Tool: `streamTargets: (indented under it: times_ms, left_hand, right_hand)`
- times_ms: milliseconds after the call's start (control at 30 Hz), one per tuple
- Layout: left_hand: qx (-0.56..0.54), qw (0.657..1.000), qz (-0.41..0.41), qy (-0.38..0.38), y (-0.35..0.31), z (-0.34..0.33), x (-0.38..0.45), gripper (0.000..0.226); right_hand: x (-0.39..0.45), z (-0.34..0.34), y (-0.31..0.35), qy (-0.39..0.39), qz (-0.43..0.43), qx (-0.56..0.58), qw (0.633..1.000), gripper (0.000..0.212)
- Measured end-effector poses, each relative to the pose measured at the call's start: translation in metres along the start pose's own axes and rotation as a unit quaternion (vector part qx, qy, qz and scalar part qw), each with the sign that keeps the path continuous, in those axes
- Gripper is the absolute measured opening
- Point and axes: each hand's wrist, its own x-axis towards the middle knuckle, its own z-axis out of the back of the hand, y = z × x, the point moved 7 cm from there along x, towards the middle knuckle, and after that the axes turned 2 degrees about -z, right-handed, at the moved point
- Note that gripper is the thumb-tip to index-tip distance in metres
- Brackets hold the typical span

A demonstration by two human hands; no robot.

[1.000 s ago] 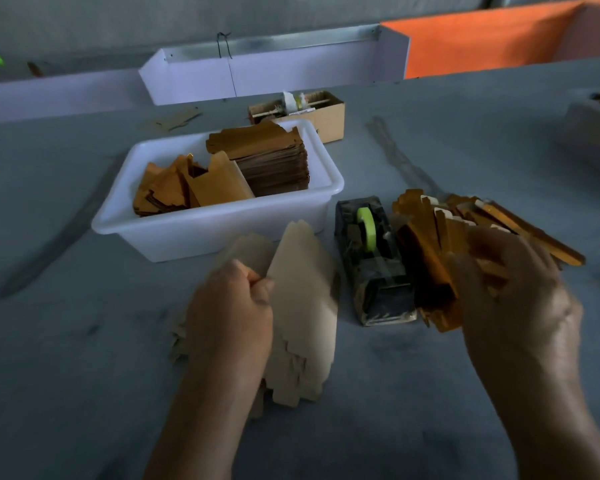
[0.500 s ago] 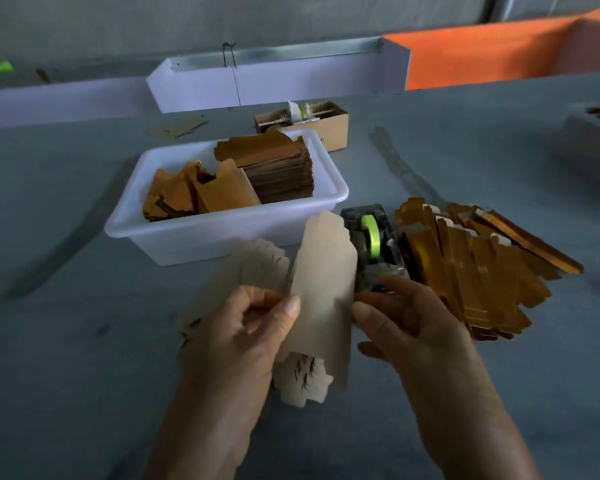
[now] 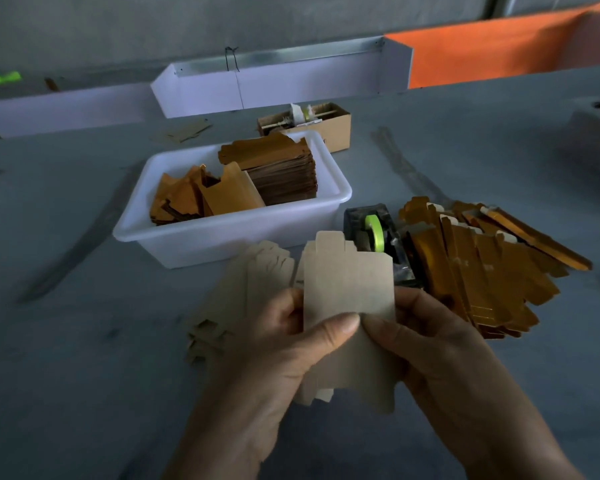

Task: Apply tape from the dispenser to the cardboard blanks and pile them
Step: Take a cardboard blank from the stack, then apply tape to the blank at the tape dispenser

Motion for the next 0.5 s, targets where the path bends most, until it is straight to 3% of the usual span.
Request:
streamTargets:
  times_ms: [100,200,333,433,500]
  left_hand:
    - [0.019,0.998,-0.005,-0.058,0.000,-0.001,0.005,0.050]
    - [0.040,0.995,-0.020,-0.091,0.004,0.001,0.010,0.028]
    - [0.043,0.993,-0.038,-0.099,0.009,0.000,0.011,0.015]
    - [0.061,0.993,-0.046,-0.095,0.009,-0.003,0.011,0.031]
    - [0.051,0.995,-0.035,-0.073,0.010,-0.008,0.010,0.027]
  right_hand:
    - [-0.001,-0.003,-0.001,0.017,0.009,-0.018,1.000,0.033]
    - [-0.002,0.001,0.004,-0.013,0.039,-0.095,0.995,0.021]
    - [-0.009,0.004,0.022,-0.102,0.136,-0.282,0.944,0.005]
    - [-0.015,-0.007,0.028,-0.121,0.191,-0.332,0.916,0.016]
    - [-0.018,-0.016,0.027,-0.096,0.195,-0.307,0.927,0.020]
